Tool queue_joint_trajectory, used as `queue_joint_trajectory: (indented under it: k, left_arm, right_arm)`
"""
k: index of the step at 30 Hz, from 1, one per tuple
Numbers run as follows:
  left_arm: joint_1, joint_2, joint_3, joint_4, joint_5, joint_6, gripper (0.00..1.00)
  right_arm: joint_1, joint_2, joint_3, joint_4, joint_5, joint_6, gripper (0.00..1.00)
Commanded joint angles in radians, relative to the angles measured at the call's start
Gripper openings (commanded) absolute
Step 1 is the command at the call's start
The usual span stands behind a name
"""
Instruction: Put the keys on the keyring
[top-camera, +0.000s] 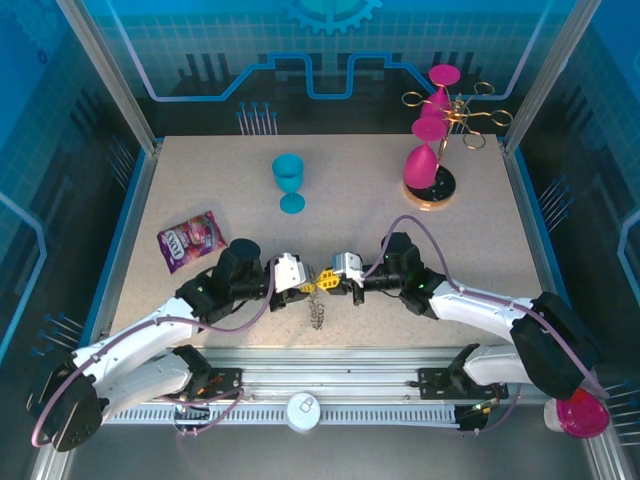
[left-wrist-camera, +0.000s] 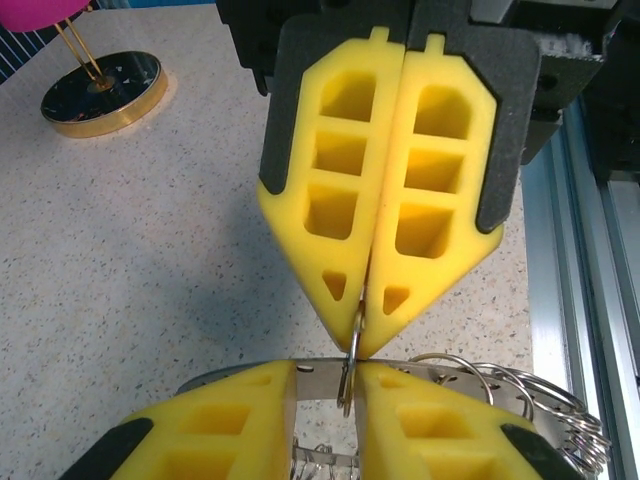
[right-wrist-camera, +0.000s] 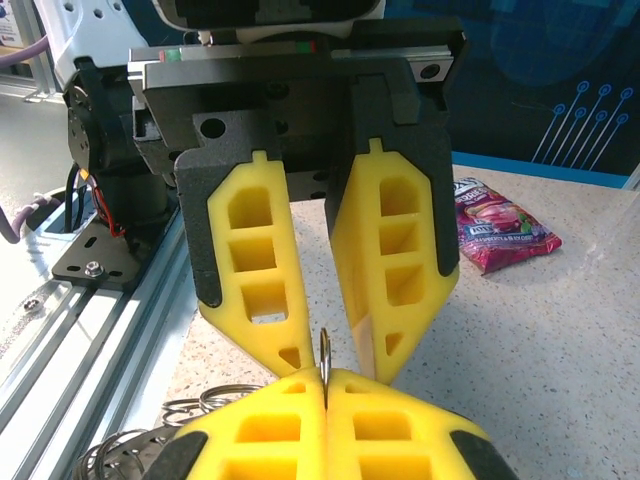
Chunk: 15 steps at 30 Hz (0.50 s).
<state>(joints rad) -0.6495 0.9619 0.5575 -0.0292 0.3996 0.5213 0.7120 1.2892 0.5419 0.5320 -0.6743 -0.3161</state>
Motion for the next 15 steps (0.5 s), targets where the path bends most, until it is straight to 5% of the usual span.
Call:
queue_joint_trajectory:
  k: [1, 6, 7, 10, 15]
  left_arm:
    - [0.007, 0.008, -0.017, 0.052, 0.051, -0.018, 0.19]
    - [0.007, 0.005, -0.016, 0.056, 0.048, -0.005, 0.00]
    - [0.007, 0.002, -0.015, 0.053, 0.041, 0.002, 0.00]
    - [0.007, -0.013, -0.006, 0.027, 0.014, 0.024, 0.00]
    - [0.007, -0.007, 0.053, -0.105, -0.033, 0.075, 0.00]
  right_arm:
    - [-0.008, 0.003, -0.001, 0.073, -0.043, 0.025, 0.00]
    - [-0.008, -0.001, -0.009, 0.060, -0.029, 0.011, 0.00]
    - [-0.010, -0.007, -0.013, 0.047, -0.010, 0.000, 0.00]
    - [-0.019, -0.047, -0.020, -0.027, 0.086, -0.057, 0.26]
    - [-0.016, -0.097, 0.053, -0.327, 0.179, -0.228, 0.25]
